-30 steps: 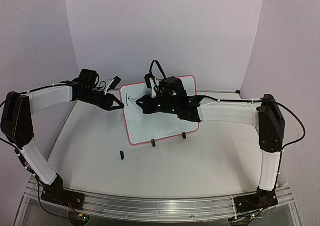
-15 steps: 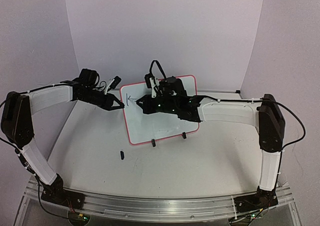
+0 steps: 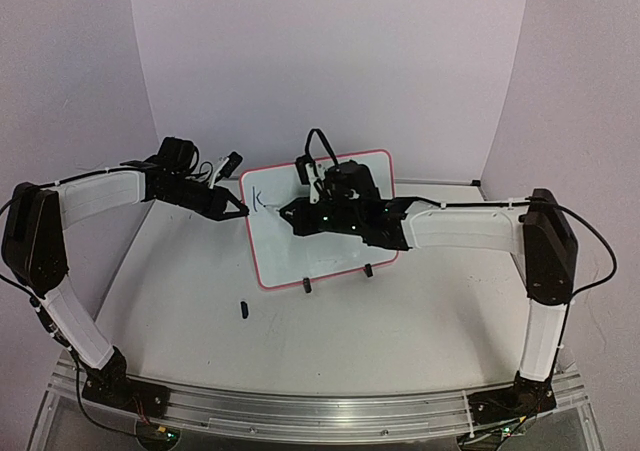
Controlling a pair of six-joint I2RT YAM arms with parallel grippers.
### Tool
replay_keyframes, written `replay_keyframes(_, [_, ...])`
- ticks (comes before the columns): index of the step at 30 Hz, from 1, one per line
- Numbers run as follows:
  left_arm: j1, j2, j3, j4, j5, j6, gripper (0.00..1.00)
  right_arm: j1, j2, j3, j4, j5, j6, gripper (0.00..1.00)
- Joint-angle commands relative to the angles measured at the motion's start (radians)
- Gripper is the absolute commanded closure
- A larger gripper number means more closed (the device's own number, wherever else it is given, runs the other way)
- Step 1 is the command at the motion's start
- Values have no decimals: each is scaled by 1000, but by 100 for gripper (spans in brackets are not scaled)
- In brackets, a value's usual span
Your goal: Write a sentence on the whiteboard
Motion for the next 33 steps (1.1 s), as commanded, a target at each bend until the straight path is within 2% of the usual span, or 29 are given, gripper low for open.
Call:
replay_keyframes(1, [-22,5,10,-23,-42,33,100,-3,-105,-50,70,-22,2,100])
replay_keyframes(6, [-23,6,11,-23,-41,32,100,-3,-125,-70,74,2,-1,100])
replay_keyframes(33, [-31,7,13,-30,-47,36,100,-17,-12,28,38,27,7,100])
